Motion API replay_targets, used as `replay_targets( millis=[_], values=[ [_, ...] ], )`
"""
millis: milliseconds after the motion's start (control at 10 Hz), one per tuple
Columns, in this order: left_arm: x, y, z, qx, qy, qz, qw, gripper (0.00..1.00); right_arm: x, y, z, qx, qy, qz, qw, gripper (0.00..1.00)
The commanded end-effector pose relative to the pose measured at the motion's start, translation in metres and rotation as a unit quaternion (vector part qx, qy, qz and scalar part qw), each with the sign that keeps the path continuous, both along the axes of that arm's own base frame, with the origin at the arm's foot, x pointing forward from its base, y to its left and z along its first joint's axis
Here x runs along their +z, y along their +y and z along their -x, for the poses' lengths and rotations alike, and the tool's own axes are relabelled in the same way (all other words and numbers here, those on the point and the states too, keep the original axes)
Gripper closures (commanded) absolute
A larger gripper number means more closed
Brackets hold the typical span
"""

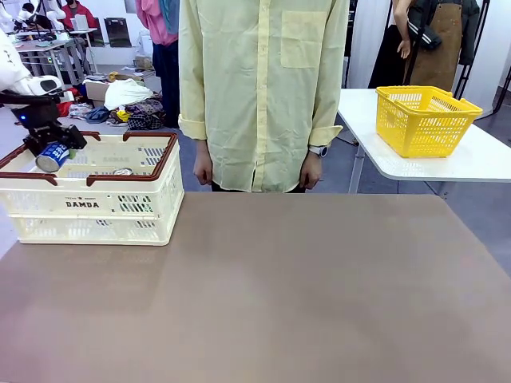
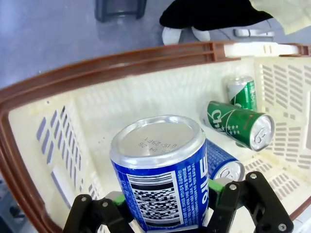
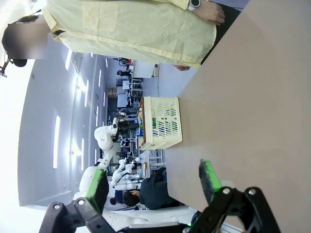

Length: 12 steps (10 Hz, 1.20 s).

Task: Place the drinks into the Shopping basket.
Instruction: Pick up one drink and place it into the Shopping basket.

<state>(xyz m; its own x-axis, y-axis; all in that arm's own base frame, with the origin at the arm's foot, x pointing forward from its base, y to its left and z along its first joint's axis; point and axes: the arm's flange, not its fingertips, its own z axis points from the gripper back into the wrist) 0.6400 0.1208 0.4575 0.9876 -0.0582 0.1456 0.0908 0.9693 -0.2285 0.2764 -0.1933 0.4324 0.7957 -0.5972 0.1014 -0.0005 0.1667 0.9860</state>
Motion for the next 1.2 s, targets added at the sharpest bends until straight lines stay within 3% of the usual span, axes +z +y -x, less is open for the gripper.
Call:
replay_targets(
  millis=[0,400,500,600,700,1100],
  values=[
    [0.006,-0.007,0.014,0.009,-0.008,0.007,1.0,1.0,0.002,-0.001,-0.004,-0.003,-0.015,-0.004,1.0,0.0],
    [0.002,-0.014,0.009,-0.002,0.004,0.005,1.0,1.0,0.002,-0.001,-0.004,-0.003,-0.015,-0.004,1.0,0.0],
    [0.001,-0.014,0.008,-0.007,0.008,0.013,1.0,0.74,0.002,-0.001,-0.004,-0.003,-0.015,-0.004,1.0,0.0],
    [0.0,-0.015,0.007,-0.007,0.013,0.009,1.0,0.18,0.002,-0.001,-0.004,-0.003,-0.015,-0.004,1.0,0.0],
    [0.0,-0.017,0.007,-0.008,0.015,0.007,1.0,0.0,0.002,-0.001,-0.004,-0.003,-0.015,-0.004,1.0,0.0],
    [-0.003,-0.017,0.003,-0.011,0.025,0.01,1.0,0.0,0.002,-0.001,-0.004,-0.003,-0.015,-0.004,1.0,0.0]
  ],
)
